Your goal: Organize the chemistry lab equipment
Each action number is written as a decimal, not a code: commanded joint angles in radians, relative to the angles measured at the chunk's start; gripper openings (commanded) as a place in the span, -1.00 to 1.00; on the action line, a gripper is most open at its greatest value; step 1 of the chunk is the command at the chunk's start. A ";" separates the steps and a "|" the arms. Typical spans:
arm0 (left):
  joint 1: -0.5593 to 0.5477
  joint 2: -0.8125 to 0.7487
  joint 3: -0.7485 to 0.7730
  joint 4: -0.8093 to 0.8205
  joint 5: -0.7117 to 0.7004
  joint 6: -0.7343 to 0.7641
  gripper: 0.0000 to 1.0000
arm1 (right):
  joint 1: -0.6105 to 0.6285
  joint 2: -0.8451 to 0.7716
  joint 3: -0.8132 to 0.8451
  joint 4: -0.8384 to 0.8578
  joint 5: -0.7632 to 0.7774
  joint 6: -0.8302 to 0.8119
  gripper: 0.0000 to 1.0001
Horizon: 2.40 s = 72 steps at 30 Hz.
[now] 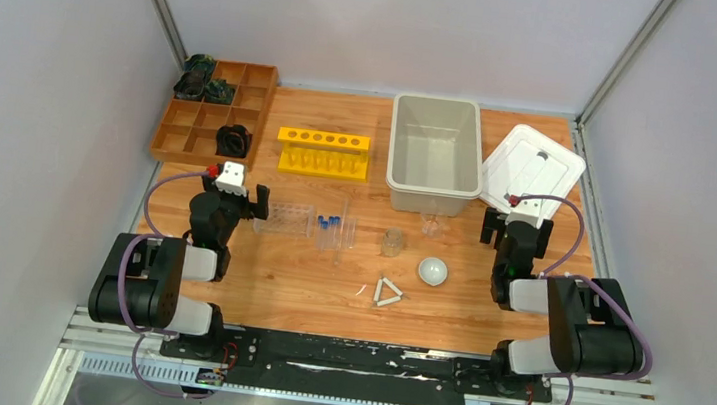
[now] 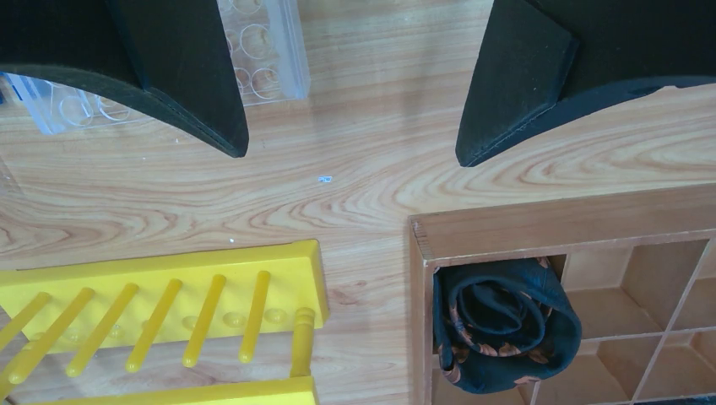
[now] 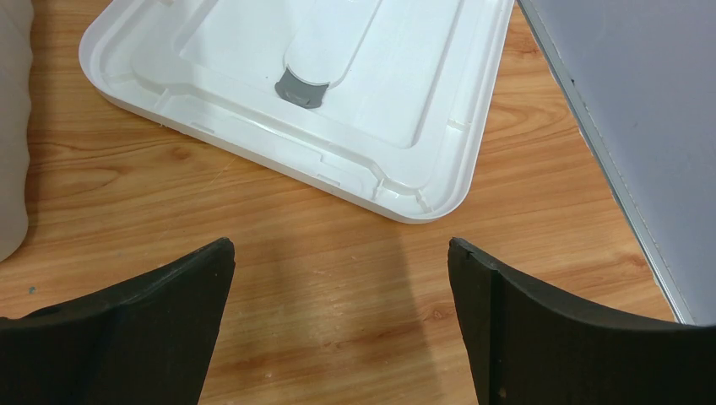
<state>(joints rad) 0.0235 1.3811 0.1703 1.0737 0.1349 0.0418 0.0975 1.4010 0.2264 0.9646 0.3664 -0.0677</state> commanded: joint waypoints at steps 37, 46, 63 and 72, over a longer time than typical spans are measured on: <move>0.022 -0.204 0.730 -1.241 0.073 0.091 1.00 | 0.036 -0.621 0.553 -1.091 -0.114 0.562 1.00; 0.041 -0.127 0.962 -1.507 0.099 0.024 1.00 | 0.245 -0.127 1.213 -1.796 -0.047 0.592 1.00; 0.047 -0.158 1.013 -1.678 0.105 0.029 1.00 | 0.837 0.482 1.617 -1.697 0.017 0.554 0.73; 0.047 -0.170 0.989 -1.704 0.119 0.052 0.99 | 0.840 0.710 1.710 -1.692 -0.017 0.595 0.24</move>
<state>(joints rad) 0.0635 1.2255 1.1706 -0.6029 0.2401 0.0750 0.9413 2.0811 1.8736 -0.7052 0.3431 0.5060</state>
